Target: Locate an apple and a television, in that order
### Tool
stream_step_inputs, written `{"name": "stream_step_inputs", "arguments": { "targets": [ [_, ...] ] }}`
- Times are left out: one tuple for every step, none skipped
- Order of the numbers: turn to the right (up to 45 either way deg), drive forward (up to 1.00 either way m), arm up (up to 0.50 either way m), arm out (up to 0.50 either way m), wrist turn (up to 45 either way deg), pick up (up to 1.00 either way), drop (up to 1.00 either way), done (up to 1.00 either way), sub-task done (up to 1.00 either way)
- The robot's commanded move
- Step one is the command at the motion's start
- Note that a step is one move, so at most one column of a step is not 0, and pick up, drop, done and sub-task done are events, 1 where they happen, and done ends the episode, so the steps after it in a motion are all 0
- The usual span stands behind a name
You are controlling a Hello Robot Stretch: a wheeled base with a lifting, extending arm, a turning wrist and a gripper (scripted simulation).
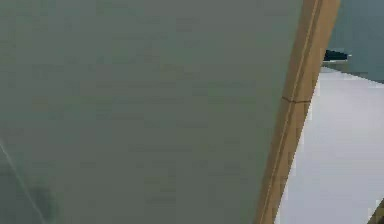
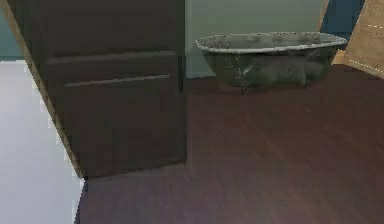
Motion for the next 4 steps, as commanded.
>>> {"name": "stream_step_inputs", "arguments": {
  "targets": [
    [45.0, 0.0, 0.0, 0.0, 0.0, 0.0, 0.0, 0.0, 0.0],
    [18.0, 0.0, 0.0, 0.0, 0.0, 0.0, 0.0, 0.0, 0.0],
    [0.0, 0.65, 0.0, 0.0, 0.0, 0.0, 0.0, 0.0, 0.0],
    [-12.0, 0.0, 0.0, 0.0, 0.0, 0.0, 0.0, 0.0, 0.0]
  ]
}}
